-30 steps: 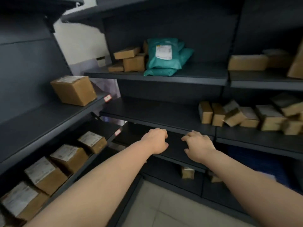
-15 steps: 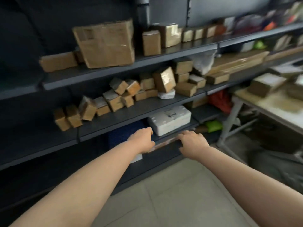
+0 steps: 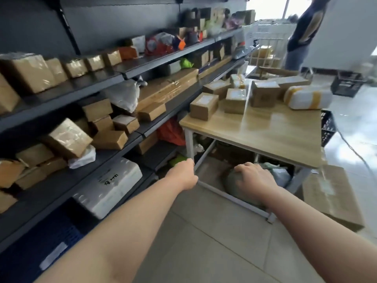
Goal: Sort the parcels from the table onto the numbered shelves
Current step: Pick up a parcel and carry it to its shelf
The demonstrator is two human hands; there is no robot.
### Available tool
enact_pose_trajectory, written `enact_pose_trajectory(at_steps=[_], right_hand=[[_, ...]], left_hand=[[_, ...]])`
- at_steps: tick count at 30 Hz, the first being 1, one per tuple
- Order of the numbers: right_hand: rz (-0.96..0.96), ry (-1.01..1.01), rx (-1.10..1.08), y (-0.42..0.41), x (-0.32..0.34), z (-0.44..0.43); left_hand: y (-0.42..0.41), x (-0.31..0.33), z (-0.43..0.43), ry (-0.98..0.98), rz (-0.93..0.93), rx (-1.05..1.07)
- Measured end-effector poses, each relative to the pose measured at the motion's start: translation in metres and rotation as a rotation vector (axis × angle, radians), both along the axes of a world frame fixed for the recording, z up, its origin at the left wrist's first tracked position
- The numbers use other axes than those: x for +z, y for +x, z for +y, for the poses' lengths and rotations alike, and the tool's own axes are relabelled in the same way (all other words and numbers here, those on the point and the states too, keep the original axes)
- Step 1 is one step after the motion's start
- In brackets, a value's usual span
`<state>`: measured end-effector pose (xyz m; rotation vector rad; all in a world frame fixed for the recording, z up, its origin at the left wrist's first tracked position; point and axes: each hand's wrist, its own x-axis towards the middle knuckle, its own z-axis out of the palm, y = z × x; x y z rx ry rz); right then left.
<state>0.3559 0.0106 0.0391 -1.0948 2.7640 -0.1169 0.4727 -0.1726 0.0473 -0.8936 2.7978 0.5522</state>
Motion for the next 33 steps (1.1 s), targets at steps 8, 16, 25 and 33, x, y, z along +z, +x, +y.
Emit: enact_pose_trajectory(at_steps=[8, 16, 25, 33], right_hand=[[-0.024, -0.028, -0.133, -0.09, -0.016, -0.041], [-0.075, -0.108, -0.204, -0.174, -0.02, -0.151], [-0.141, -0.111, -0.3, -0.254, -0.037, -0.205], [-0.174, -0.138, -0.242, -0.357, -0.05, -0.269]], left_hand=[[-0.116, -0.01, -0.044, -0.008, 0.001, -0.151], [-0.218, -0.006, -0.164, 0.012, 0.002, -0.165], [-0.296, -0.024, -0.244, 0.076, -0.002, -0.127], [-0.38, -0.034, -0.287, 0.066, 0.016, -0.062]])
